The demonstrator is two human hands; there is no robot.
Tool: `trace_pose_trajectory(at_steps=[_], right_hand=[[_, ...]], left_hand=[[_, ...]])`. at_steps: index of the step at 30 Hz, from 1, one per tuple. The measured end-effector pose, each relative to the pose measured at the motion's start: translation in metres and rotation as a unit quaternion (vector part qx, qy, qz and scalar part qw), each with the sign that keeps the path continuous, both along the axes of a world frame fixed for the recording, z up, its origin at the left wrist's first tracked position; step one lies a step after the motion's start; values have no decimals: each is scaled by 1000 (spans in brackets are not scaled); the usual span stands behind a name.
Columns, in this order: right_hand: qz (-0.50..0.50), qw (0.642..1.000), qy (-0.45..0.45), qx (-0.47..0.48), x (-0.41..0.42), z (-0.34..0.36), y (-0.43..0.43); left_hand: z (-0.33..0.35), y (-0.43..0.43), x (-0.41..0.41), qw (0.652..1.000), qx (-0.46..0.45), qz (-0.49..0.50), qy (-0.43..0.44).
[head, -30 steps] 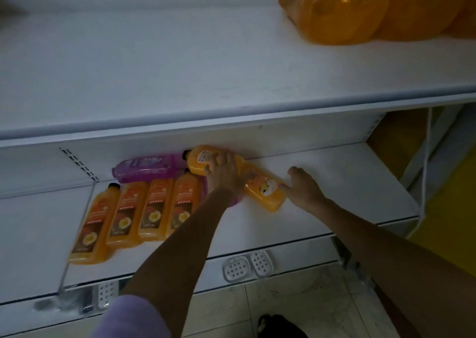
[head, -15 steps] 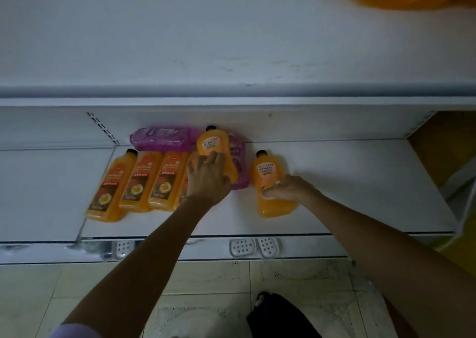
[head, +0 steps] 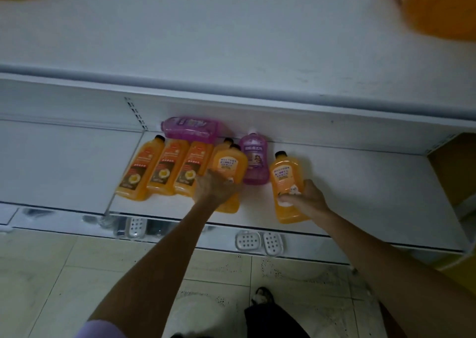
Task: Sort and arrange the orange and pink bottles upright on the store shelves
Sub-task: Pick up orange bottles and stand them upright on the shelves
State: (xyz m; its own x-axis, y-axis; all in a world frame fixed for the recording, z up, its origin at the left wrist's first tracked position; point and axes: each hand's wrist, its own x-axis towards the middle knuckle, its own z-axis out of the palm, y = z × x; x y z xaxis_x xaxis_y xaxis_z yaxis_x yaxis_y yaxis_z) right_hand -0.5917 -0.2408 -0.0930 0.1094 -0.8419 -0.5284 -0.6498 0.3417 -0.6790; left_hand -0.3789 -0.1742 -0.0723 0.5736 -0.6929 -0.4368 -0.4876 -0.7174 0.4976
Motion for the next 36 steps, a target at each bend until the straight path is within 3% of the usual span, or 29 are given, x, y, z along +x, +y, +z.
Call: trace_pose_trajectory(at_steps=[3,8,15,22,29,32,36], right_hand=[[2,999,-19,-45,15,20,18],[110,988,-8,-108,76,55,69],[262,950,-85,-150,225,110,184],[369,899,-153,-181,354,177,272],[386,839,-260,-282,438,268,298],[396,803,-310,-320,469,304,294],[369,781,-352,-360,512,350,274]], left_hand=[[13,32,7,998,-34,17,41],[33,105,49,992,-71,78,74],[104,264,161,976,-115,183,14],[191,389,247,936,-199,274,-95],[247,431,296,910,-266,272,-165],[272,427,318,901,-295,259,-185],[312,402,356,884,-344,245,-198]])
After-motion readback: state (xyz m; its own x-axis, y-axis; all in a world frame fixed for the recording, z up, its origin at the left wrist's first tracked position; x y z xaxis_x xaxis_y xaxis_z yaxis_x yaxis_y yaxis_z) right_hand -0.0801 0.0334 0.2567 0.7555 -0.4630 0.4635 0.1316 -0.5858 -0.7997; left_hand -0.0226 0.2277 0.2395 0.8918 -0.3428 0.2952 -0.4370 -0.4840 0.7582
